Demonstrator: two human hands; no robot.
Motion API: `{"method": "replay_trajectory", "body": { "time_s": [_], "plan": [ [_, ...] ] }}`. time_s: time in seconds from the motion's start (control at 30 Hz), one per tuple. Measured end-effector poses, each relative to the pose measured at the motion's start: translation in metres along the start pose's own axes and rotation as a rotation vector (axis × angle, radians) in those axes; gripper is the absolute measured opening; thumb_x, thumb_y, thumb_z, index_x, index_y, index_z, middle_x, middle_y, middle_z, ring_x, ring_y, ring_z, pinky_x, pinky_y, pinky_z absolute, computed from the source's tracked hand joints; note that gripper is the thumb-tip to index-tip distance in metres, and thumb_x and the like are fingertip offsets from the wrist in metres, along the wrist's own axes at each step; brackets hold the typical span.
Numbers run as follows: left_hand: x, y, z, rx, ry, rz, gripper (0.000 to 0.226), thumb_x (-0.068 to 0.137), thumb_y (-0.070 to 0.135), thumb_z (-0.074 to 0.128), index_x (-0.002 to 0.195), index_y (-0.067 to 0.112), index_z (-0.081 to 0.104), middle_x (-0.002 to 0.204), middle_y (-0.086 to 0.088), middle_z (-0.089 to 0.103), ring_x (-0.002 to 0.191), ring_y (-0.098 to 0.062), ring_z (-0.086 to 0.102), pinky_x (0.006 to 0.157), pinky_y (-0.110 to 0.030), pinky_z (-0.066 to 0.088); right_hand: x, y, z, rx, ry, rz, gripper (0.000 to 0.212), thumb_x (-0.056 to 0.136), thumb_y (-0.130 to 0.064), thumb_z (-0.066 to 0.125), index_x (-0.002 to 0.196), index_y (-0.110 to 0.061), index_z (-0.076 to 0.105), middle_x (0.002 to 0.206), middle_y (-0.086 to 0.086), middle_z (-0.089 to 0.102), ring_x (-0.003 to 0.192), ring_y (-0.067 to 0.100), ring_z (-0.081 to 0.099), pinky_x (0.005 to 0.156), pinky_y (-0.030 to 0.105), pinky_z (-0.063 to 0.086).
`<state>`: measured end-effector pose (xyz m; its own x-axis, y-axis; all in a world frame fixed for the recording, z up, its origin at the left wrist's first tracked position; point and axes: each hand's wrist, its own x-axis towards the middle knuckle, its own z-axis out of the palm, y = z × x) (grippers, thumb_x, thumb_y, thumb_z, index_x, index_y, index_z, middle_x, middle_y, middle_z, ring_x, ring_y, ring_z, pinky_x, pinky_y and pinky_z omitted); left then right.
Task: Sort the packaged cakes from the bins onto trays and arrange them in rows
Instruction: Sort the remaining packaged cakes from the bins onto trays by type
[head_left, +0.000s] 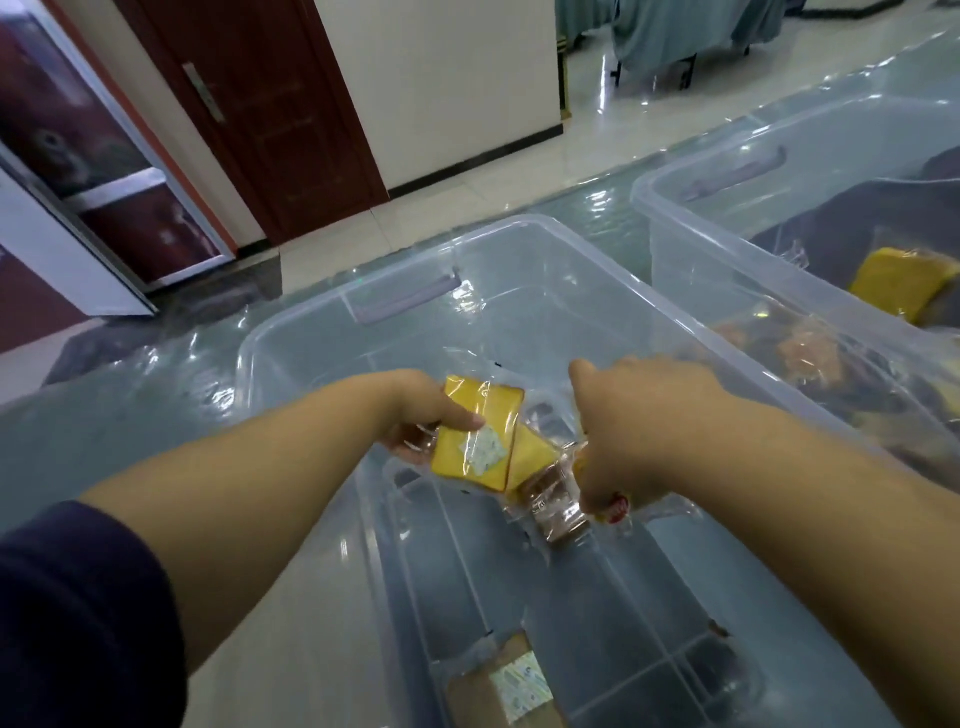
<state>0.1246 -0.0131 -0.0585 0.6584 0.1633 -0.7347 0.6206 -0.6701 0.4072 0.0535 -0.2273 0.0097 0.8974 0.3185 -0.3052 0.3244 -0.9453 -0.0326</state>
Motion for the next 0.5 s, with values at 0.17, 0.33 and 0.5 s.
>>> {"method": "replay_trajectory", "body": {
  "time_s": [0.17,0.33,0.5],
  "plan": [
    [0.029,0.001,0.036,-0.123,-0.011,-0.054,0.036,0.086,0.042,0.065,0.105,0.013,0.055,0.082,-0.006,0.06,0.067,-0.02,0.058,0.055,-0.031,0.053,0.001,0.001,0.0,-0.009,-0.037,-0.005,0.063,0.074,-0.037,0.071,0.123,-0.015,0.037,0.092,0.004,0.035,0.084,0.025,0.037,0.067,0.033,0.034],
    [0.052,-0.013,0.062,-0.217,-0.018,-0.13,0.056,0.085,0.046,0.061,0.126,0.012,0.043,0.098,-0.015,0.062,0.066,-0.028,0.058,0.063,-0.04,0.054,0.004,0.003,0.001,-0.017,-0.028,-0.031,0.067,0.074,-0.04,0.07,0.127,-0.017,0.036,0.093,0.004,0.036,0.084,0.023,0.038,0.065,0.033,0.035],
    [0.054,-0.012,0.07,-0.377,0.035,-0.053,0.077,0.067,0.026,0.084,0.125,0.008,0.037,0.116,-0.018,0.058,0.086,-0.036,0.067,0.059,-0.045,0.058,0.004,0.004,-0.001,0.013,-0.043,-0.029,0.06,0.076,-0.039,0.069,0.122,-0.017,0.038,0.094,0.005,0.04,0.085,0.024,0.041,0.063,0.032,0.034]
  ]
}}
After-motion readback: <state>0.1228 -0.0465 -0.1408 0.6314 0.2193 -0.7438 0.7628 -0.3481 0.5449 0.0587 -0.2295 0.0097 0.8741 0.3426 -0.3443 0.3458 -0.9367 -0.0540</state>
